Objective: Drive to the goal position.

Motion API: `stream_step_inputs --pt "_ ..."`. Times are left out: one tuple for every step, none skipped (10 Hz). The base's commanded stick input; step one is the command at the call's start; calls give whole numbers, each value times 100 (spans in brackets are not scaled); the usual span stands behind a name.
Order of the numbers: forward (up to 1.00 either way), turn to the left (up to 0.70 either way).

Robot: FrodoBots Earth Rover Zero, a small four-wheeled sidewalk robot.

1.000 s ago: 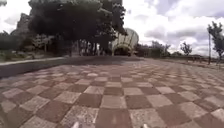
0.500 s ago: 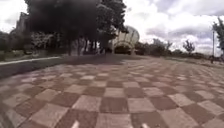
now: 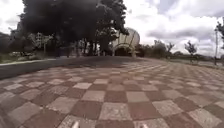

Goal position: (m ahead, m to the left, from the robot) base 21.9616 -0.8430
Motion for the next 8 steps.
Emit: stream_step_inputs --pt "100 0" --pt "100 0" --pt "100 0" --pt "100 0" --pt "100 0" --pt "100 0" --pt "100 0" --pt "100 0"
